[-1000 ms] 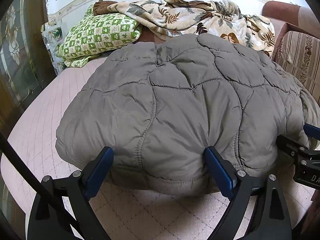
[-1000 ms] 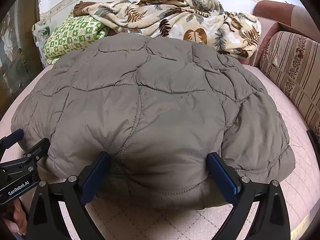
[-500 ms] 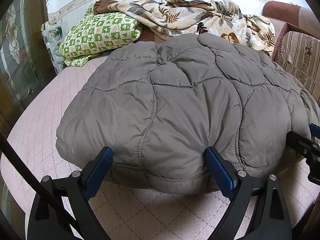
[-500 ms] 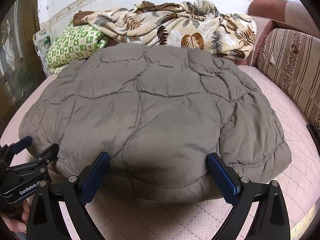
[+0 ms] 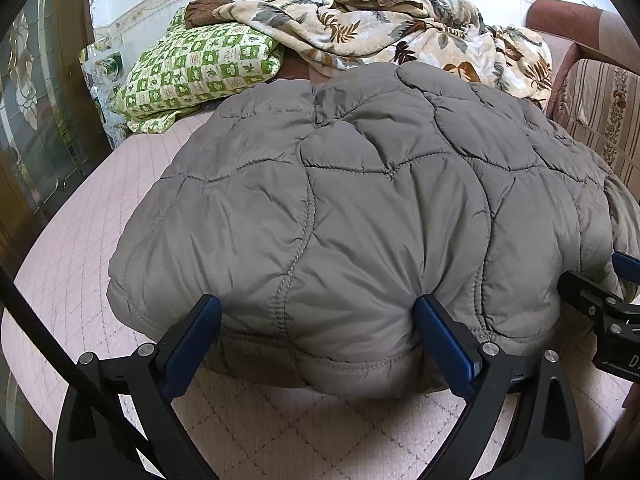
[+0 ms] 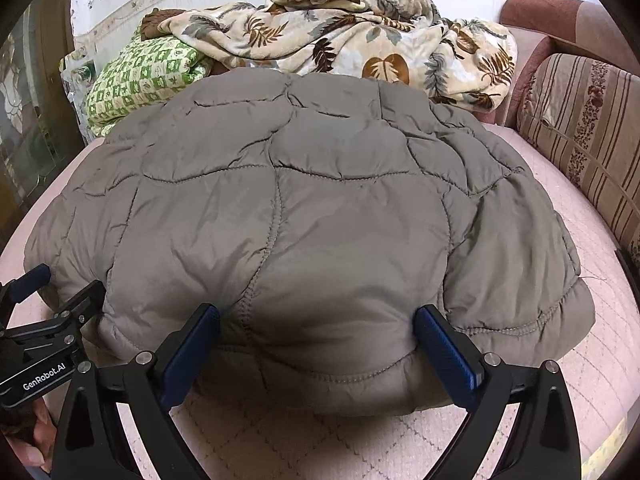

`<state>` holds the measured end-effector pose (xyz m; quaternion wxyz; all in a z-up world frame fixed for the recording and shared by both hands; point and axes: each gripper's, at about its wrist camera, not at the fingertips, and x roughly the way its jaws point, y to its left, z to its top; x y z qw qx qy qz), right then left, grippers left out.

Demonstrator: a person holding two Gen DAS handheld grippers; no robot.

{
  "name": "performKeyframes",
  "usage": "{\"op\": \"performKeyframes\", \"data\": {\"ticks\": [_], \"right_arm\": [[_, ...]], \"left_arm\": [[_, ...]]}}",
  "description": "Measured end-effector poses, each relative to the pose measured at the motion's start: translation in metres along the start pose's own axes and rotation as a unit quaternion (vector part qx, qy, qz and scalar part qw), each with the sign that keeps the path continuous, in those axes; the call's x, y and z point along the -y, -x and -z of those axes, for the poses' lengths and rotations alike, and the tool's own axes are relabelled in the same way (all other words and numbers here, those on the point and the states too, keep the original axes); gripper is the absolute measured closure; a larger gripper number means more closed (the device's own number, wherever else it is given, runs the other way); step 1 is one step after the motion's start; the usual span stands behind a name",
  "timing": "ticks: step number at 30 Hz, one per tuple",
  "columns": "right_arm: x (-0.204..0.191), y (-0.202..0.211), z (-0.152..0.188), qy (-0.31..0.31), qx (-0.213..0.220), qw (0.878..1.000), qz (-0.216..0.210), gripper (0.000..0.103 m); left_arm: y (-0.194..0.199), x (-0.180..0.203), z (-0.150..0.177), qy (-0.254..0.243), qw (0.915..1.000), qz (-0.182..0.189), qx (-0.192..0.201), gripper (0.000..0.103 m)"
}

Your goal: Fold large clothes

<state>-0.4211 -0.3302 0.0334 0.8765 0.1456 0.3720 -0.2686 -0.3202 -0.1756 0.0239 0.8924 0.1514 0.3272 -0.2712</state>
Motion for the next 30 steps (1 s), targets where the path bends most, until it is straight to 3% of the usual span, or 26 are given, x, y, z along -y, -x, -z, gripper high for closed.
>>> {"op": "performKeyframes", "data": {"ticks": [23, 30], "right_arm": [[-0.001, -0.013, -0.009, 0.002, -0.002, 1.000, 0.002, 0.000], [0.007, 0.010, -0.007, -0.008, 0.031, 0.999, -0.014, 0.000]], "left_arm": [[-0.011, 0.003, -0.009, -0.005, 1.0000, -0.007, 0.003, 0.000], [-0.002, -0.007, -0.015, 0.022, 0.9995, 0.020, 0.014, 0.000]]}}
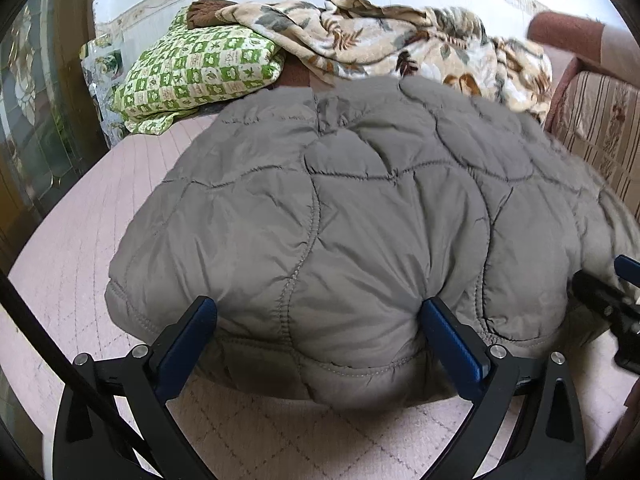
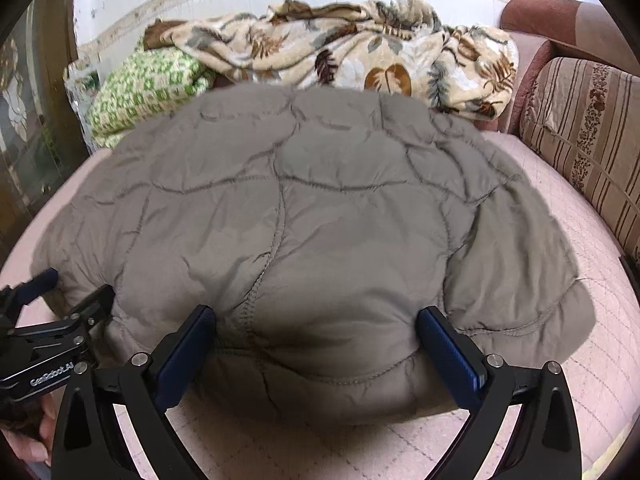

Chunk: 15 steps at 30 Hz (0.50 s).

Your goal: Fold large clothes

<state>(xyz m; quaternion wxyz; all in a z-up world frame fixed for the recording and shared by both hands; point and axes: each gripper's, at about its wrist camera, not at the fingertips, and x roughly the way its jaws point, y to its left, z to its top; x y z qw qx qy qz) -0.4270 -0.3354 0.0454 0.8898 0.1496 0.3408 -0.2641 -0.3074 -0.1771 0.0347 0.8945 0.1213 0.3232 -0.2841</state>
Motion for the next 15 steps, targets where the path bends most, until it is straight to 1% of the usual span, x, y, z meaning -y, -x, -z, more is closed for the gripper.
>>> {"op": "performKeyframes", "data": {"ticks": [3, 5, 6, 8, 9, 10, 12, 13, 14, 15], "right_arm": [[0.013, 0.022, -0.002, -0.019, 0.041, 0.999, 0.006, 0.000], [0.032, 0.037, -0.005, -0.045, 0.069, 0.996, 0.016, 0.000], [0.045, 0.041, -0.007, -0.063, 0.077, 0.995, 0.026, 0.000], [0.067, 0.043, -0.009, -0.096, 0.076, 0.992, 0.035, 0.003], [0.083, 0.043, -0.009, -0.124, 0.073, 0.989, 0.031, 0.017], [0.095, 0.041, -0.009, -0.144, 0.067, 0.987, 0.023, 0.041], [0.117, 0.032, -0.007, -0.180, 0.045, 0.982, 0.018, 0.058], [0.126, 0.025, -0.004, -0.199, 0.032, 0.979, 0.005, 0.062], [0.133, 0.020, -0.002, -0.216, 0.023, 0.976, -0.005, 0.063], [0.140, 0.014, 0.000, -0.230, 0.011, 0.973, -0.007, 0.066]], "left_arm": [[0.014, -0.011, -0.001, 0.018, 0.9995, -0.001, 0.025, 0.000], [0.021, -0.023, -0.006, 0.042, 0.9981, -0.007, 0.044, 0.000], [0.022, -0.030, -0.008, 0.058, 0.9971, -0.009, 0.049, 0.000], [0.018, -0.040, -0.012, 0.075, 0.9960, -0.022, 0.045, 0.000], [0.014, -0.045, -0.014, 0.082, 0.9954, -0.031, 0.039, 0.000], [0.009, -0.050, -0.015, 0.092, 0.9946, -0.036, 0.030, 0.000], [0.000, -0.057, -0.014, 0.106, 0.9929, -0.053, 0.013, 0.000], [-0.006, -0.060, -0.014, 0.111, 0.9920, -0.060, 0.001, 0.000], [-0.010, -0.061, -0.013, 0.112, 0.9919, -0.059, -0.009, 0.000], [-0.013, -0.060, -0.012, 0.109, 0.9921, -0.061, -0.016, 0.000]]}}
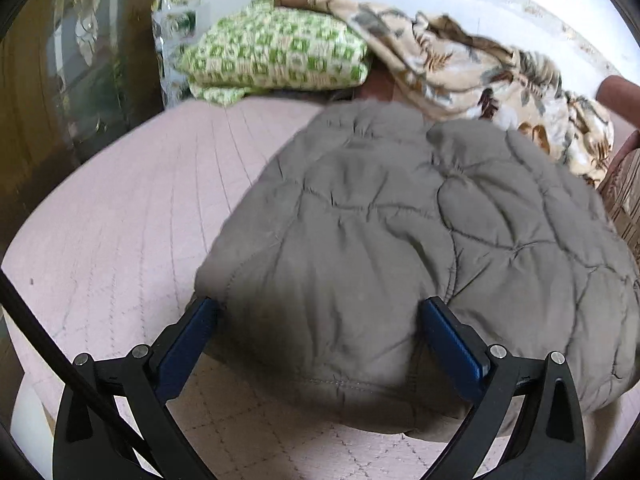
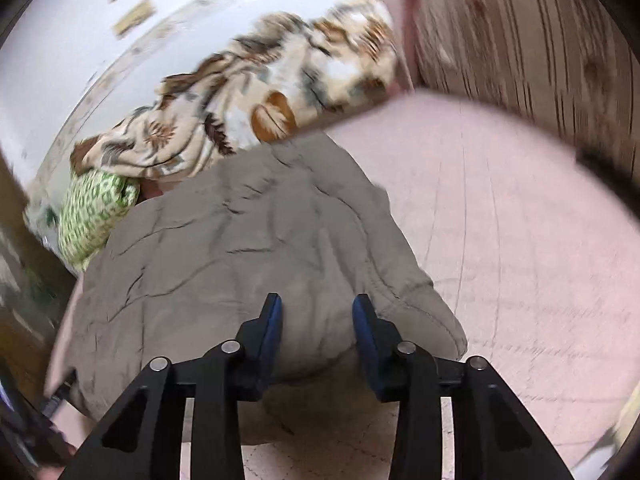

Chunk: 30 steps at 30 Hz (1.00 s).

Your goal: Fold large clothes

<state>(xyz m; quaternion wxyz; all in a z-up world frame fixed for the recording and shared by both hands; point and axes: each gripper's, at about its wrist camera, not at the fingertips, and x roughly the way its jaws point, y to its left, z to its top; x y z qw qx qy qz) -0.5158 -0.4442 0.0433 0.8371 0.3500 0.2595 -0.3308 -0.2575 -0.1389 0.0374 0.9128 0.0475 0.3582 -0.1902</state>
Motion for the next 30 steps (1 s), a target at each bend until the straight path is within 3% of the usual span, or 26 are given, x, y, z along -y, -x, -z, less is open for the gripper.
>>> {"op": "performKeyframes", "data": {"ticks": [4, 9, 12, 14, 17, 22, 26, 30], "right_arm": [[0.006, -0.016, 0.002, -0.008, -0.035, 0.999, 0.009, 0.067], [0.005, -0.011, 0.001, -0.003, -0.033, 0.999, 0.011, 0.065], [-0.004, 0.011, -0.011, 0.024, 0.008, 1.000, -0.004, 0.064], [-0.012, 0.019, -0.026, 0.044, 0.023, 0.999, -0.007, 0.063], [-0.021, 0.016, -0.057, 0.063, 0.020, 0.998, -0.025, 0.054], [-0.059, -0.015, -0.092, 0.105, -0.010, 0.993, -0.053, 0.054], [-0.110, -0.061, -0.097, 0.141, -0.051, 0.985, -0.090, 0.054], [-0.139, -0.105, -0.104, 0.154, -0.085, 0.980, -0.097, 0.054]], "left_arm": [[-0.005, 0.001, 0.003, -0.008, 0.9999, -0.003, -0.010, 0.000], [0.010, -0.011, -0.006, -0.002, 0.9998, 0.019, 0.000, 0.002], [0.025, -0.016, -0.032, -0.020, 0.9990, 0.035, 0.019, 0.002], [0.025, -0.019, -0.054, -0.025, 0.9984, 0.050, 0.010, 0.002], [0.018, -0.017, -0.096, -0.033, 0.9987, 0.038, 0.009, 0.002], [-0.004, 0.029, -0.145, -0.066, 0.9937, 0.089, -0.019, 0.006], [-0.037, 0.092, -0.151, -0.116, 0.9867, 0.101, -0.053, 0.006], [-0.074, 0.130, -0.153, -0.157, 0.9815, 0.082, -0.073, 0.006]]}}
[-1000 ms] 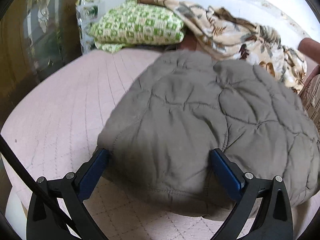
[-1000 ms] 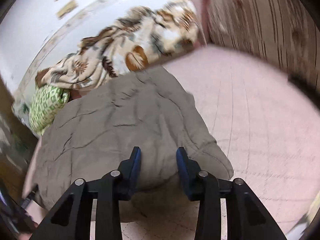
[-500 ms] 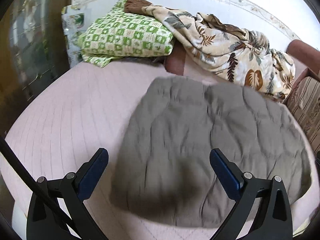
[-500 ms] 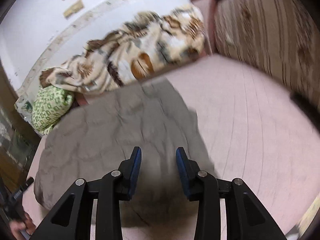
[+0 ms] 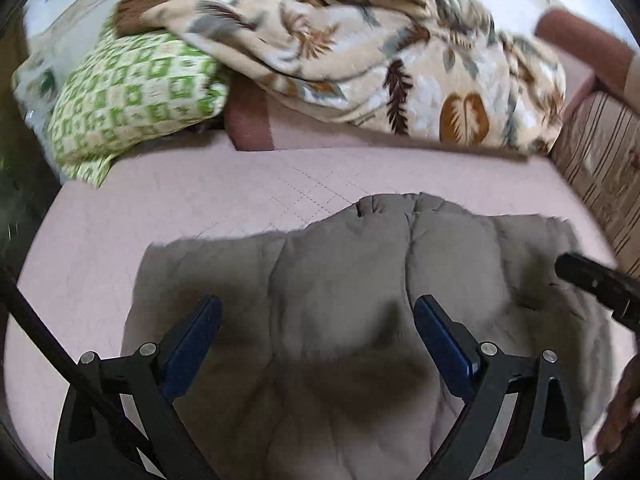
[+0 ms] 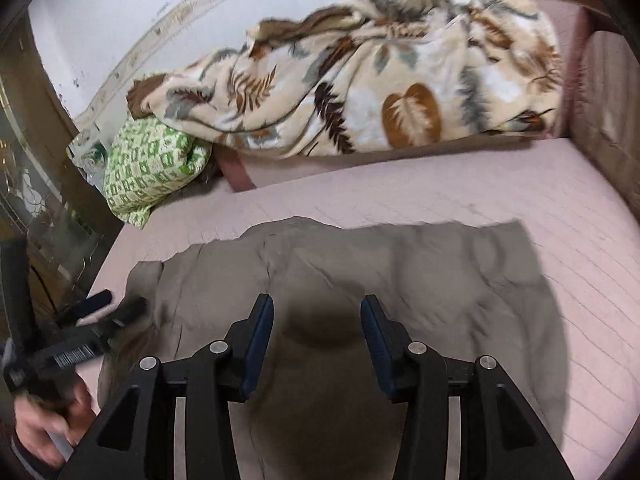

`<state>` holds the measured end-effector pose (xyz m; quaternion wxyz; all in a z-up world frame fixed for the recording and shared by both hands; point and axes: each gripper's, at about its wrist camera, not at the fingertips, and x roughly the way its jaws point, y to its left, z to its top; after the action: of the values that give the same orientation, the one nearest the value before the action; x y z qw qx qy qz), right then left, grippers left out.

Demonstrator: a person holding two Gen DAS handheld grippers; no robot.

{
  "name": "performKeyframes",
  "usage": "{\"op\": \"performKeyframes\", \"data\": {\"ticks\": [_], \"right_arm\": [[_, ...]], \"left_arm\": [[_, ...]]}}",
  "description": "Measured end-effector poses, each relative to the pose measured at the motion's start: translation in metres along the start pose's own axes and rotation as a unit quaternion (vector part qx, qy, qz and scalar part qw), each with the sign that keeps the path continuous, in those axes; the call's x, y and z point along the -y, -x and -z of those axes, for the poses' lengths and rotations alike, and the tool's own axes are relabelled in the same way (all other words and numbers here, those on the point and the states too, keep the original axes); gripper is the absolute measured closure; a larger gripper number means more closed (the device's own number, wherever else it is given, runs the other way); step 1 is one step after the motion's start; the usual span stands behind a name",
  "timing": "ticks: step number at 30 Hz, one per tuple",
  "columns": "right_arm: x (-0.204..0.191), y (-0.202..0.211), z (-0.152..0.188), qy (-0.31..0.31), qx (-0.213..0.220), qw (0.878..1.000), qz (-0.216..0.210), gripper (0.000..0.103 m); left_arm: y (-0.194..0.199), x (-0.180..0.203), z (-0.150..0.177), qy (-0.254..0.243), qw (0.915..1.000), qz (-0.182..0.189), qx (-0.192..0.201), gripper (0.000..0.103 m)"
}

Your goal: Fold large clothes

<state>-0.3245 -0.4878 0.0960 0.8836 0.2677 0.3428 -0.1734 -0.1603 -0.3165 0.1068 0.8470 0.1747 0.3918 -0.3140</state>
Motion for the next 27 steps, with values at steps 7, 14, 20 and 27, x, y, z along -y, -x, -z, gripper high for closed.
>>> {"op": "performKeyframes", "data": {"ticks": [7, 14, 20, 27], "right_arm": [[0.055, -0.061, -0.024, -0.007, -0.072, 0.995, 0.066, 0.054], [0.109, -0.073, -0.029, -0.045, -0.102, 0.987, 0.114, 0.054], [0.094, -0.027, -0.029, -0.040, -0.054, 0.992, 0.110, 0.052], [0.037, 0.045, 0.013, 0.014, -0.015, 0.998, 0.065, 0.046]], "left_arm": [[-0.061, -0.053, -0.010, 0.044, 0.9948, -0.062, -0.068, 0.006], [-0.076, -0.102, 0.006, 0.082, 0.9897, -0.055, -0.104, 0.005], [-0.020, -0.110, 0.017, 0.104, 0.9934, -0.013, -0.048, 0.006], [0.047, -0.092, 0.049, 0.092, 0.9954, 0.025, 0.005, 0.006]]}}
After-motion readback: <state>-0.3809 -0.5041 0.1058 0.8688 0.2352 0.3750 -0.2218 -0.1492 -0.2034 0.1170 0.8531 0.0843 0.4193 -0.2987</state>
